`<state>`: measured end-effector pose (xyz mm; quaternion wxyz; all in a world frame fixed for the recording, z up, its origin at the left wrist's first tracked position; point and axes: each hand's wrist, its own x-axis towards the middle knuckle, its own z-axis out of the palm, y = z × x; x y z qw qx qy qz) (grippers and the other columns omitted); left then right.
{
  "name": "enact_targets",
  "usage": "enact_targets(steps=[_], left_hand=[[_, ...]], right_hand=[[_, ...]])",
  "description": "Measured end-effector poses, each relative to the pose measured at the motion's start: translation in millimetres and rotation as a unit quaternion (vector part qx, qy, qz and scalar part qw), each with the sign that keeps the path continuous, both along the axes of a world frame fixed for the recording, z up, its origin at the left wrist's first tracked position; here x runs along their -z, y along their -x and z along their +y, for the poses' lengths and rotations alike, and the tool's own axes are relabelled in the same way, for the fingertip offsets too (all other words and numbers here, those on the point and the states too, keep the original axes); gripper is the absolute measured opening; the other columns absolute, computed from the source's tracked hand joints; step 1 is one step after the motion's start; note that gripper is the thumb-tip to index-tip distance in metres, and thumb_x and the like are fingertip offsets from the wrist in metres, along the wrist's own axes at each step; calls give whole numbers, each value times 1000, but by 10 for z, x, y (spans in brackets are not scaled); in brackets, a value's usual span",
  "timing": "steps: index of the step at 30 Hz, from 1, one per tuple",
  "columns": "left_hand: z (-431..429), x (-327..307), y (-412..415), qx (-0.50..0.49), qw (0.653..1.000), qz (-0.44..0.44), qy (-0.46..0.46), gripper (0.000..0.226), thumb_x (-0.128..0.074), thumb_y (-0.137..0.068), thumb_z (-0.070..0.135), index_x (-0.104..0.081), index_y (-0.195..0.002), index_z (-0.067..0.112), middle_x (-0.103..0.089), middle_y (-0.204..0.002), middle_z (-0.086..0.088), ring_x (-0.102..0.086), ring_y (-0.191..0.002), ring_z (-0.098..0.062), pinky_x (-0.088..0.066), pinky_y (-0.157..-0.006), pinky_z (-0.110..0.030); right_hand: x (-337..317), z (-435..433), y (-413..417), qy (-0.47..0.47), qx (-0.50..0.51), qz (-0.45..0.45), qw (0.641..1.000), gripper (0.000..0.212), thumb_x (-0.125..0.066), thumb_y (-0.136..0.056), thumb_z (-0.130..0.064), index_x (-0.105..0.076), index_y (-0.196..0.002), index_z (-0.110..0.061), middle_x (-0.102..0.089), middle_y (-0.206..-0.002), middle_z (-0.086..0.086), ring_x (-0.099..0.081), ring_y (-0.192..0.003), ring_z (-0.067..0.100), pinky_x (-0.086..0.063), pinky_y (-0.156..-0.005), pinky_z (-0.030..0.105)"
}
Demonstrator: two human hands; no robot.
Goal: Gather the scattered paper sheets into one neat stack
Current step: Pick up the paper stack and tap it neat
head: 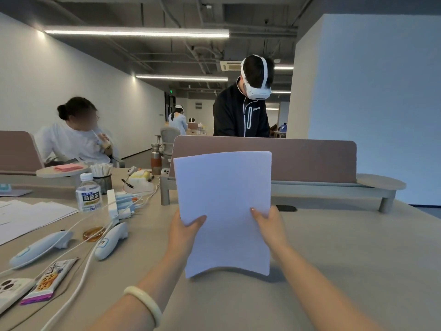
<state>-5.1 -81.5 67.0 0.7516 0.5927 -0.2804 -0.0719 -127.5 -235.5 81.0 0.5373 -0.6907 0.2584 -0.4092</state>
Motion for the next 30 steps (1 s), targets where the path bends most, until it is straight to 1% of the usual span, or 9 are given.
enact_targets(steps=[3, 7, 10, 13, 18, 22, 24, 27, 30], left_hand=[[-16, 207, 51, 20, 999, 20, -35, 35, -65, -86, 10, -55, -118, 20, -68, -107, 4, -66, -90, -6, -49, -61, -16], [-78, 165, 21, 10, 999, 20, -45, 36, -60, -89, 11, -52, -123, 19, -65, -112, 2, -63, -99, -16, -48, -64, -21], [-42, 131, 6, 10, 999, 4, -50, 34, -62, -88, 11, -53, -120, 20, -66, -108, 3, -63, -92, -8, -48, -64, -20], [17, 269, 81, 38, 997, -4, -60, 35, -59, -89, 4, -52, -115, 28, -66, -105, 9, -62, -91, 0, -48, -65, -15], [-20, 292, 14, 26, 998, -1, -63, 42, -57, -90, 5, -48, -127, 21, -63, -115, 4, -59, -97, -4, -45, -69, -15], [10, 372, 67, 39, 996, -20, -80, 39, -54, -91, 3, -49, -121, 28, -63, -109, 13, -58, -99, 2, -47, -66, -10], [25, 441, 109, 37, 996, -14, -79, 40, -53, -91, 2, -48, -119, 29, -61, -109, 14, -58, -101, -3, -46, -69, -10], [11, 483, 92, 29, 996, 6, -82, 38, -55, -91, 6, -49, -122, 27, -62, -114, 6, -59, -105, -13, -46, -79, -23], [12, 462, 117, 37, 996, 16, -77, 38, -55, -91, 5, -50, -123, 25, -64, -113, 6, -61, -101, -12, -48, -75, -22]], right_hand=[[210, 21, 37, -2, -8, 7, 1000, 23, -59, -90, -14, -58, -112, -9, -68, -105, 6, -66, -95, 22, -53, -78, 35], [173, 1, 48, -11, 3, -1, 1000, 23, -56, -91, -12, -57, -114, -12, -67, -106, 4, -65, -95, 21, -51, -77, 31], [126, -39, 59, -9, -8, 1, 1000, 24, -57, -90, -12, -56, -115, -11, -67, -105, 3, -65, -95, 21, -52, -76, 30], [269, -18, 81, -17, -8, 28, 999, 28, -61, -87, -14, -55, -114, -14, -67, -108, 4, -65, -97, 22, -53, -86, 41], [274, -58, 86, -21, -6, 16, 1000, 24, -60, -88, -11, -56, -111, -14, -68, -106, 4, -65, -97, 23, -53, -89, 44], [385, -71, 100, -17, -23, 45, 999, 36, -63, -82, -16, -54, -117, -16, -66, -111, 3, -64, -100, 22, -52, -90, 45], [540, -60, 131, -23, -29, 62, 997, 42, -64, -77, -18, -53, -118, -16, -65, -113, 3, -63, -102, 21, -52, -90, 43], [740, -23, 195, -17, -33, 95, 995, 31, -61, -83, -2, -53, -109, -17, -64, -108, 4, -61, -102, 23, -47, -81, 31], [838, -19, 241, 0, -19, 112, 993, 30, -58, -85, 1, -55, -109, -15, -62, -102, 2, -61, -102, 23, -45, -73, 26]])
